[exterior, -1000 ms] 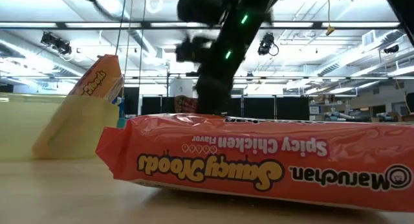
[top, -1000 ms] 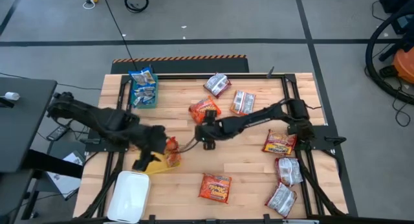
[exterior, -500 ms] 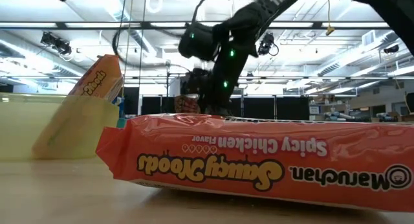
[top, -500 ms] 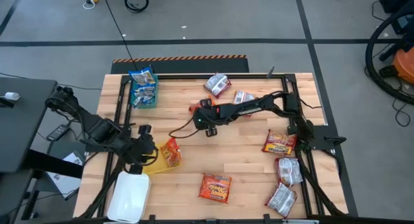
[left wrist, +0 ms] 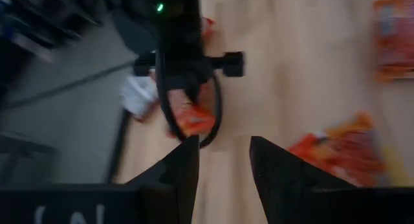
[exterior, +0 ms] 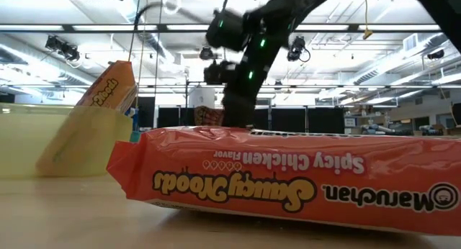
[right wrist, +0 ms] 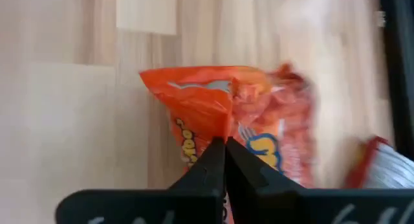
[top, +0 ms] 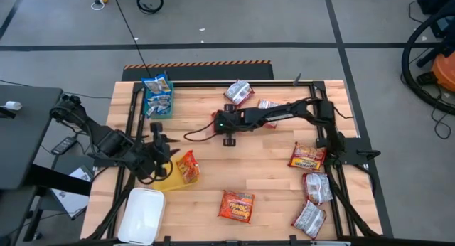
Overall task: Sort Maruchan noodles
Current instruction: Put the orange noodle pack into the yellow bin
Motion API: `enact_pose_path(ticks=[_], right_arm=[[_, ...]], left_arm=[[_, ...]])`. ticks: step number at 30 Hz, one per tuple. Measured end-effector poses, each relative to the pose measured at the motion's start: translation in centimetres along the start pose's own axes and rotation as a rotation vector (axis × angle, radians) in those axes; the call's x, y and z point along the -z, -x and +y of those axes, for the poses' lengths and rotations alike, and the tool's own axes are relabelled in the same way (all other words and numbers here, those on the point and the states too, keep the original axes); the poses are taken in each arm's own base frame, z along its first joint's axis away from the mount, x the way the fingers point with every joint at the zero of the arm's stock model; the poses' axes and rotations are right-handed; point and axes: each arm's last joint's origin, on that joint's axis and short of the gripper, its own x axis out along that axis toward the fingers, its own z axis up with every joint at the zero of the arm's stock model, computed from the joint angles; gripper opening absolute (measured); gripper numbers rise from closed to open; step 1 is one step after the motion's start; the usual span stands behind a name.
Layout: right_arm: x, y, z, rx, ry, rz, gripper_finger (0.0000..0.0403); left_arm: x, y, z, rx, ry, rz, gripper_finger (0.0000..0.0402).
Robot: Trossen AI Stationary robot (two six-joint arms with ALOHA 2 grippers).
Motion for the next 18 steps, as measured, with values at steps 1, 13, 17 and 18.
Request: enact_pose_path(ticks=[1,13,17,18], right_arm=[[-0.2,1.0,-0.2,0.000,-0.017,-0.007,0.0012],[-1.4,14.3,-1.5,-0.135,-0.106,-0.251,0.0004],[-1.4,17.4,-0.8,-0.190,-0.081,-0.332,0.0004],[-1.5,17.9,-0.5,-0.197,-0.070,-0.345,0.0004]], left_arm=[[-0.1,-0.1,0.1,-0.029,-0.014,-0.009,0.0142],[-1.8,-4.0,1.8,-0.148,-0.189,0.034,0.0220],[-2.6,-6.6,2.0,-0.087,-0.267,0.037,0.0272],[-2.9,-7.2,2.1,-0.083,-0.286,0.024,0.0281]])
